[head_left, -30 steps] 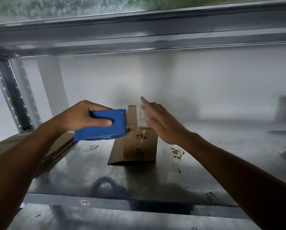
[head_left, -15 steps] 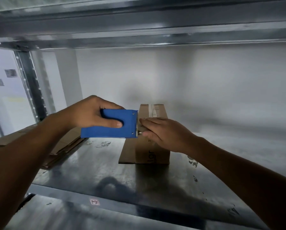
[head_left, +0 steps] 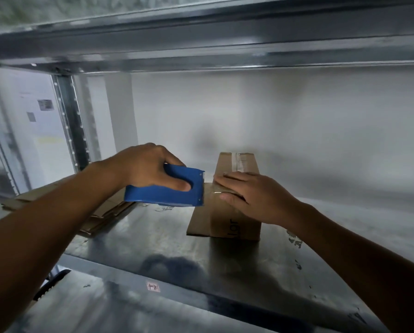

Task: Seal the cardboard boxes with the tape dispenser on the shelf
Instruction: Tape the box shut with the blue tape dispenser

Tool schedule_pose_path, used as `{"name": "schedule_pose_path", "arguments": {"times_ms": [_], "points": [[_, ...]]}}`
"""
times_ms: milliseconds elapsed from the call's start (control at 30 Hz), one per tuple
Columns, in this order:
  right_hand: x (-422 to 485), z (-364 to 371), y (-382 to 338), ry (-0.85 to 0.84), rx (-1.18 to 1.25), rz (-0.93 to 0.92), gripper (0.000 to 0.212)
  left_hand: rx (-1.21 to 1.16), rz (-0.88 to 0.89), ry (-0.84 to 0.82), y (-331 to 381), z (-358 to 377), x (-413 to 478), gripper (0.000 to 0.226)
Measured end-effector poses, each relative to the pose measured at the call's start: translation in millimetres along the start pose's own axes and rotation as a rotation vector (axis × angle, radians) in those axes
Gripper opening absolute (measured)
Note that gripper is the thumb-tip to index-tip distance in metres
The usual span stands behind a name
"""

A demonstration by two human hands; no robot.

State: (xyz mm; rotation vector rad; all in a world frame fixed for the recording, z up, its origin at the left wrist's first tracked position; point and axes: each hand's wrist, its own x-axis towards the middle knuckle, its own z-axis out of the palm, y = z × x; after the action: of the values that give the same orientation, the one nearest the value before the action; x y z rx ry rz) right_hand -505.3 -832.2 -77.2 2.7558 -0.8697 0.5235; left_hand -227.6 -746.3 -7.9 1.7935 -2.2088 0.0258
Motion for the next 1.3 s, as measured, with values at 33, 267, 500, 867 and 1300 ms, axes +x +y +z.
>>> {"name": "schedule_pose_path", "arguments": {"times_ms": [33,267,500,867,1300], "points": [[0.0,0.7,-0.1,0.003,-0.003,0.001,0.055,0.048,-0.010,0.010,4.5,1.1,-0.4,0.054],[7.2,-1.7,-1.0,-0.004,-0.059,0.012,0.051,0.523,-0.030,0.151,39.9,-6.8,6.3,0.062],[12.6,-3.4,-12.5,-0.031,-0.143,0.025,0.049,0.711,-0.054,0.185,46.9,-0.1,4.9,0.056],[1.5,-22.8,-29.2,-0.134,-0.132,-0.070,0.060,0.468,-0.294,0.332,5.1,28.6,-16.0,0.044],[5.9,-6.6,-48.4,0.130,-0.113,-0.036,0.035,0.392,-0.277,0.462,2.5,38.1,-31.5,0.043]]}}
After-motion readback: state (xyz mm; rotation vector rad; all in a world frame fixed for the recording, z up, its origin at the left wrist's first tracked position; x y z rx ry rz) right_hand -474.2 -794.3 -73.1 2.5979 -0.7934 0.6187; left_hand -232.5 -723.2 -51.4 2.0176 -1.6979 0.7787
